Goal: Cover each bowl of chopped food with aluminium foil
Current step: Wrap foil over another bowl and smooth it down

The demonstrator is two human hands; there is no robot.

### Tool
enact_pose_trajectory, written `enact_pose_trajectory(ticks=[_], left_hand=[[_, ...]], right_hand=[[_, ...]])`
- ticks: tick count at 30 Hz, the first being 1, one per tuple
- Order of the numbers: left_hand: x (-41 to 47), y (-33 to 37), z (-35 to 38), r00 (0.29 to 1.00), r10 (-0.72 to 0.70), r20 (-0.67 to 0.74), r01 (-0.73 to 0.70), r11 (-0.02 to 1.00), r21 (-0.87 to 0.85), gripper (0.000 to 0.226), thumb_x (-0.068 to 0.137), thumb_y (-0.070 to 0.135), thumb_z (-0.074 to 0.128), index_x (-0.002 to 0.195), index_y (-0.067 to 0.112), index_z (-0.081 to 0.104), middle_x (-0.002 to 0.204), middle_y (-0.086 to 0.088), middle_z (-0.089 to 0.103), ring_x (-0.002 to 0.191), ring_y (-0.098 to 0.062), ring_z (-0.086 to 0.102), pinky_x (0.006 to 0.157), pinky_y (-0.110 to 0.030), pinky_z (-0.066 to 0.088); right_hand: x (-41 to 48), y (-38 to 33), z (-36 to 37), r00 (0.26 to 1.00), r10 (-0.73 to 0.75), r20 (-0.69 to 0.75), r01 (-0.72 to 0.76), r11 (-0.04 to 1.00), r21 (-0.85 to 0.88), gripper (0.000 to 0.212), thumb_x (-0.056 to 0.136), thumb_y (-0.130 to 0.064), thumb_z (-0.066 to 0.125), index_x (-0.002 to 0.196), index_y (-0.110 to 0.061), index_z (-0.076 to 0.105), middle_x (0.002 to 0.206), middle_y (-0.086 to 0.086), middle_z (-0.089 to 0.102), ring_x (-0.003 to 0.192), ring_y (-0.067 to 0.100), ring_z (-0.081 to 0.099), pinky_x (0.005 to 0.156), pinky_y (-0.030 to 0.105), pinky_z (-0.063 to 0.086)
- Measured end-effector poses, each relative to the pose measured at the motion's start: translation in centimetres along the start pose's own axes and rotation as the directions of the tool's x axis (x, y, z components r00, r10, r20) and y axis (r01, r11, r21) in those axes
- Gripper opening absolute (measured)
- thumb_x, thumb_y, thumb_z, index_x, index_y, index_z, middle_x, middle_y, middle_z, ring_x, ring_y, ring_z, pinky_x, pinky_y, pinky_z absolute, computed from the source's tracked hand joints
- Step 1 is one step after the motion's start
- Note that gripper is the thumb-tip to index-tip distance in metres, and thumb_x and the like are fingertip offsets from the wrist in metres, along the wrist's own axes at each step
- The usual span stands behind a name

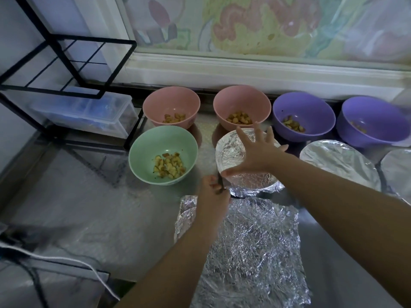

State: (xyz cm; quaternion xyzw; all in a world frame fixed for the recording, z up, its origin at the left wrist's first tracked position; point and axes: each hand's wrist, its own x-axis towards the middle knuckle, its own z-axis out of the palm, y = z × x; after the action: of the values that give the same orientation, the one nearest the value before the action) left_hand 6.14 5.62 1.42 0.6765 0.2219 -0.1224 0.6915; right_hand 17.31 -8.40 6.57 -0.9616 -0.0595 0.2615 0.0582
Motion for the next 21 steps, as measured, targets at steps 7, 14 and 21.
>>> enact_pose_trajectory(ticks=[7,14,21], left_hand=[[-0.2,-1.7,1.9,0.997,-0.048,0.059,0.062,0.962,-0.267,0.052,0.089,-0.009,0.065,0.126,0.013,0.036,0.112,-0.022,0.06,0.075,-0.019,0.071,0.077,-0.038,0.059],[-0.2,-2.4,0.6,0.989,0.108,0.101,-0.106,0.994,-0.029,0.038,0.087,0.01,0.074,0.116,0.017,0.051,0.104,0.002,0.066,0.087,0.0,0.067,0.081,-0.027,0.053],[1.4,-1.4,-0.6,0.982,0.178,0.059,-0.184,0.976,0.114,0.017,0.087,0.004,0.072,0.084,0.019,0.066,0.076,0.008,0.069,0.07,-0.003,0.064,0.064,-0.014,0.047]], right_hand=[[0.3,-0.2,-0.4,0.998,0.013,0.062,-0.013,1.0,-0.003,0.145,0.046,-0.097,0.064,0.152,-0.051,-0.022,0.164,-0.001,-0.033,0.151,0.043,-0.02,0.106,0.085,0.006],[0.4,-0.3,-0.4,0.998,0.015,0.062,-0.014,1.0,-0.004,0.146,0.045,-0.098,0.064,0.153,-0.049,-0.021,0.164,-0.001,-0.033,0.151,0.044,-0.02,0.106,0.085,0.006],[0.2,-0.3,-0.5,0.998,0.017,0.061,-0.016,1.0,-0.02,0.145,0.048,-0.098,0.063,0.155,-0.047,-0.019,0.164,0.0,-0.032,0.152,0.043,-0.019,0.108,0.084,0.008]])
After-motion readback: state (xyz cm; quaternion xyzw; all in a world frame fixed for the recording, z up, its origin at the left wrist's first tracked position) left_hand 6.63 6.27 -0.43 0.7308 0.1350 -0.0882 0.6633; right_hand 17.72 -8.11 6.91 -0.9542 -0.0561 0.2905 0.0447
